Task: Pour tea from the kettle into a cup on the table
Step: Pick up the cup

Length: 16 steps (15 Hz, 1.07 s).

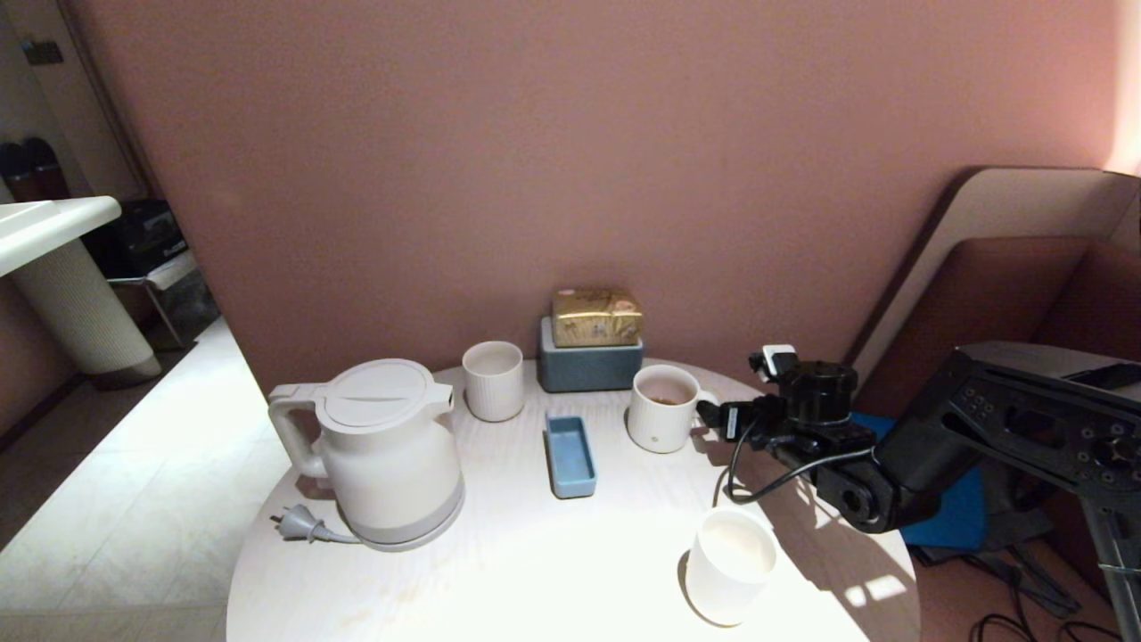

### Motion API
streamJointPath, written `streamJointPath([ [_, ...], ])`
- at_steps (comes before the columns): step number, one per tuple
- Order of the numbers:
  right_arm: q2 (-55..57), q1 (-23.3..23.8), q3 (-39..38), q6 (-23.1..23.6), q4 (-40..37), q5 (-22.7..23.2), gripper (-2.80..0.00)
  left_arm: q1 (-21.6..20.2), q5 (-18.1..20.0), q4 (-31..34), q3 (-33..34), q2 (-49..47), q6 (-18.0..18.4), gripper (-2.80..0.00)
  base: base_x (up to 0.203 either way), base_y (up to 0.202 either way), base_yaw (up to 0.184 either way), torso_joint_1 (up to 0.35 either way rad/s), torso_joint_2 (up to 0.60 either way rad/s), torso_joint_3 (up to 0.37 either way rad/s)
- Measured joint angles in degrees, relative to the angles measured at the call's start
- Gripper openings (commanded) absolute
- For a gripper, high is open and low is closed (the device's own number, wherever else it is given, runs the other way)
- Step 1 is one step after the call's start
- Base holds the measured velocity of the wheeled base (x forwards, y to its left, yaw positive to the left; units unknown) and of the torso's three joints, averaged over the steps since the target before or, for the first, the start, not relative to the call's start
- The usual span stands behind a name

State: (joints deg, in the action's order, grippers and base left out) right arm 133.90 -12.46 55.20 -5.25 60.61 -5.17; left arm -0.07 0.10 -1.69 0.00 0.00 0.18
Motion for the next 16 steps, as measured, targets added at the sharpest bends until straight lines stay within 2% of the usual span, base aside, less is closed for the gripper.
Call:
streamJointPath([
  [16,-0.5,0.0,-0.1,0.9,0.3,0.0,-2.8,0.0,0.0,0.0,0.0,0.0,0.0,-2.8,0.0,0.0,0.0,0.0,0.0,0.0],
])
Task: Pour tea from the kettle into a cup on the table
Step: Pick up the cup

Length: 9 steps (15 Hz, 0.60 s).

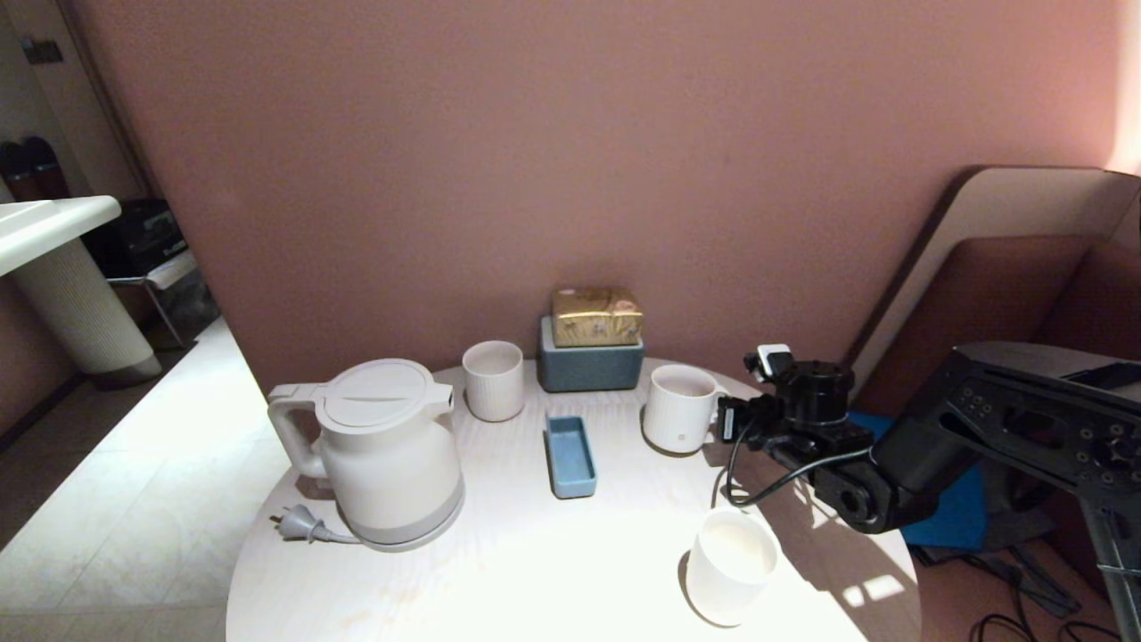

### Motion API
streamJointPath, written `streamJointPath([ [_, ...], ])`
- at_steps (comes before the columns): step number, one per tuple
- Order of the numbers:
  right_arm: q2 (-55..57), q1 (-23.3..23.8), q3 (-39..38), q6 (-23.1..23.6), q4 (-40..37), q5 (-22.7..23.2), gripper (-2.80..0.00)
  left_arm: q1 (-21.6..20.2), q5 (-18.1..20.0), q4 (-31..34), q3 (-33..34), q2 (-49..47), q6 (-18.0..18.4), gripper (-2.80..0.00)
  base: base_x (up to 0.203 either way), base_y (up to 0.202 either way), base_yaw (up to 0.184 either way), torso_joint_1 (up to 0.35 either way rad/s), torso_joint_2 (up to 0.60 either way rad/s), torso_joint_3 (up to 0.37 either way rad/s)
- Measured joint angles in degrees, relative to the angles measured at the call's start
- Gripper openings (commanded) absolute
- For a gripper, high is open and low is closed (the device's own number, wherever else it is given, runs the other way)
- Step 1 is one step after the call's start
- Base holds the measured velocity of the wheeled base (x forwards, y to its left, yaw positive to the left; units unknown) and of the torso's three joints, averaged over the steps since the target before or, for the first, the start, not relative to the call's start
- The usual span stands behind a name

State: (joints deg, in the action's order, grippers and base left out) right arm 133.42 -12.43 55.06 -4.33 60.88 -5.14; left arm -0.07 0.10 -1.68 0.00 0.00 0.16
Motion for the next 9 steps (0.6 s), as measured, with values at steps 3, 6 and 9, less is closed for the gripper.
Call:
streamJointPath([
  [3,-1.2,0.2,-0.3,0.0,0.0,0.0,-2.8,0.0,0.0,0.0,0.0,0.0,0.0,-2.8,0.0,0.0,0.0,0.0,0.0,0.0],
  [6,-3.7,0.2,-1.7,0.0,0.0,0.0,-2.8,0.0,0.0,0.0,0.0,0.0,0.0,-2.8,0.0,0.0,0.0,0.0,0.0,0.0],
  [9,-7.9,1.7,-4.6,0.0,0.0,0.8,-2.8,0.0,0.0,0.0,0.0,0.0,0.0,-2.8,0.0,0.0,0.0,0.0,0.0,0.0],
])
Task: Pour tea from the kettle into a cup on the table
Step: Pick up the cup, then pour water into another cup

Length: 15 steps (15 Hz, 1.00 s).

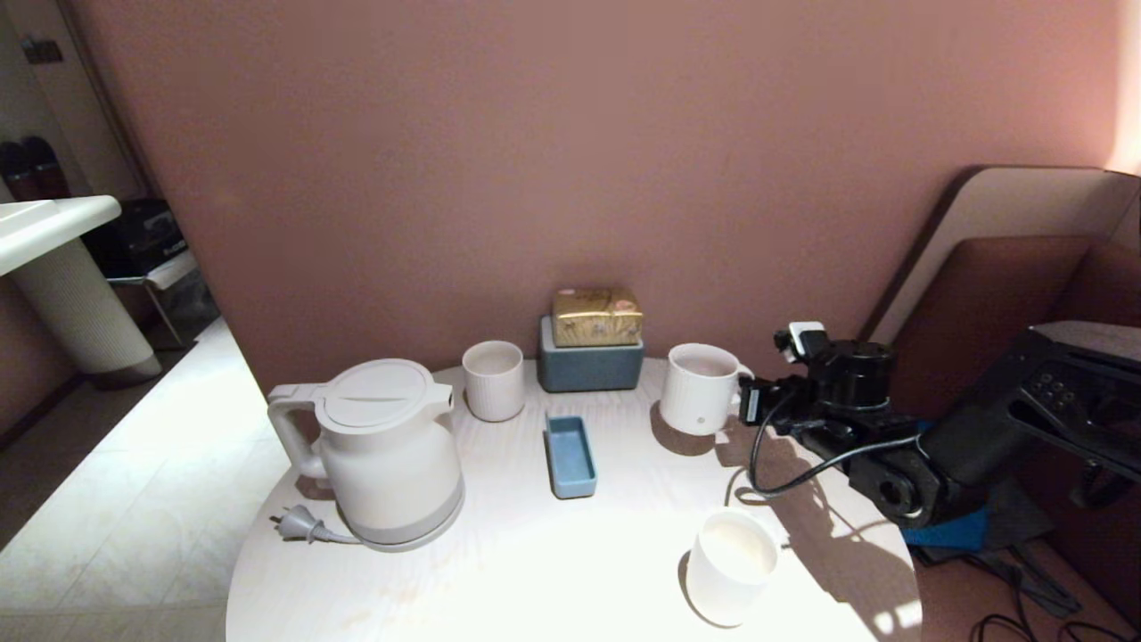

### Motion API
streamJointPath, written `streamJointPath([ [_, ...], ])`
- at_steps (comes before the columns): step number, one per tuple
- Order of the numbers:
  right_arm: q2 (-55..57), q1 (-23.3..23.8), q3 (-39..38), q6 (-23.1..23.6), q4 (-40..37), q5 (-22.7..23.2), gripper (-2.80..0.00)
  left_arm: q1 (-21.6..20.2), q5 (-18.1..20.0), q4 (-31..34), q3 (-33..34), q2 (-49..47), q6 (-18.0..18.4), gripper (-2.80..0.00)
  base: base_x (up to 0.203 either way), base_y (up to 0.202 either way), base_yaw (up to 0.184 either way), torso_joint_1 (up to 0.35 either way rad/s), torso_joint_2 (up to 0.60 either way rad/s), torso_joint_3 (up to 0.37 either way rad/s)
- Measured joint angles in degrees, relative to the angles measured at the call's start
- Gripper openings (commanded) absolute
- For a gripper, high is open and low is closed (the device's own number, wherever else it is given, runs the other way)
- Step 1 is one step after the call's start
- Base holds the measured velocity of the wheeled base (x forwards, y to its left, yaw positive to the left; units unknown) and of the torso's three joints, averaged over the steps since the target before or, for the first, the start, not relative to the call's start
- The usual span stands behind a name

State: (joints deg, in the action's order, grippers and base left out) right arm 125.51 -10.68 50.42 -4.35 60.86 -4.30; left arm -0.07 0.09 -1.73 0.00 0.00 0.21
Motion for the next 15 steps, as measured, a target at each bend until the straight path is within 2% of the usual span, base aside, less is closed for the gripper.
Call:
streamJointPath([
  [6,-11.0,8.6,-10.1,0.6,-1.7,6.9,-2.8,0.0,0.0,0.0,0.0,0.0,0.0,-2.8,0.0,0.0,0.0,0.0,0.0,0.0],
  [9,-17.8,11.8,-16.8,4.1,-3.4,10.8,-2.8,0.0,0.0,0.0,0.0,0.0,0.0,-2.8,0.0,0.0,0.0,0.0,0.0,0.0],
  [12,-26.3,13.1,-22.7,7.9,-6.9,13.2,-2.8,0.0,0.0,0.0,0.0,0.0,0.0,-2.8,0.0,0.0,0.0,0.0,0.0,0.0],
  [15,-35.4,13.4,-25.1,9.8,-15.2,14.3,-2.8,0.0,0.0,0.1,0.0,0.0,0.0,-2.8,0.0,0.0,0.0,0.0,0.0,0.0],
])
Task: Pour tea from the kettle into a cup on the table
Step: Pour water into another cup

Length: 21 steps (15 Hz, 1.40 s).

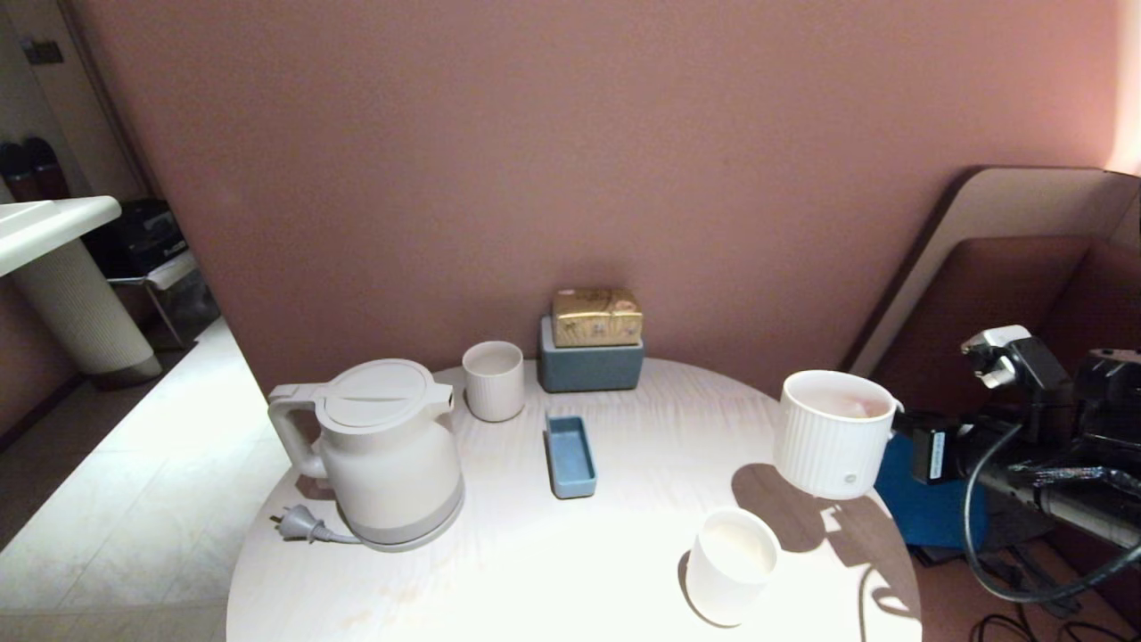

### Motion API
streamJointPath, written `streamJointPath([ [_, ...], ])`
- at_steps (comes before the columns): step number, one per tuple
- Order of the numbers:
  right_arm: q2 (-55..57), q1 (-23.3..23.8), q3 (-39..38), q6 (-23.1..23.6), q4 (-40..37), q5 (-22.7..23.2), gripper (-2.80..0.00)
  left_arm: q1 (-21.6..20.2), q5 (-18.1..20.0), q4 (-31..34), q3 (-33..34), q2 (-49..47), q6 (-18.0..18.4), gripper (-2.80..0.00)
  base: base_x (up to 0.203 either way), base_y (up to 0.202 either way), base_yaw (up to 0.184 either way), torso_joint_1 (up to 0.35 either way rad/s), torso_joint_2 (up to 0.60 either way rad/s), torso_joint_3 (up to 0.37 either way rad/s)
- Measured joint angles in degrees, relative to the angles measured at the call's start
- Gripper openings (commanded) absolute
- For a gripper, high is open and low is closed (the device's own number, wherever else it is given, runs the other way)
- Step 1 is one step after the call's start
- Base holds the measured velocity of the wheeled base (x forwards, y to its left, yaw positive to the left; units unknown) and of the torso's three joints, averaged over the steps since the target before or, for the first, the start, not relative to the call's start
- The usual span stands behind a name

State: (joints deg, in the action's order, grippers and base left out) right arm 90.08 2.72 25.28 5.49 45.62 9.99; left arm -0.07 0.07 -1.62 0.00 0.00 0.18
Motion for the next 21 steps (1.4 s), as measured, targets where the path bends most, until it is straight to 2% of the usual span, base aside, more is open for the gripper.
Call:
streamJointPath([
  [3,-7.5,0.1,-0.8,5.6,-9.3,0.2,-2.8,0.0,0.0,0.0,0.0,0.0,0.0,-2.8,0.0,0.0,0.0,0.0,0.0,0.0],
  [6,-12.4,0.0,-0.6,11.0,-15.5,0.2,-2.8,0.0,0.0,-0.1,0.0,0.0,0.0,-2.8,0.0,0.0,0.0,0.0,0.0,0.0],
  [12,-15.4,-0.8,-1.0,19.4,-16.0,0.3,-2.8,0.0,0.0,0.0,0.0,0.0,0.0,-2.8,0.0,0.0,0.0,0.0,0.0,0.0],
  [16,-15.4,-2.5,-0.6,22.0,-20.7,0.3,-2.8,0.0,0.0,-0.1,0.0,0.0,0.0,-2.8,0.0,0.0,0.0,0.0,0.0,0.0],
  [21,-14.4,-3.0,0.0,28.7,-21.6,0.2,-2.8,0.0,0.0,-0.1,0.0,0.0,0.0,-2.8,0.0,0.0,0.0,0.0,0.0,0.0],
])
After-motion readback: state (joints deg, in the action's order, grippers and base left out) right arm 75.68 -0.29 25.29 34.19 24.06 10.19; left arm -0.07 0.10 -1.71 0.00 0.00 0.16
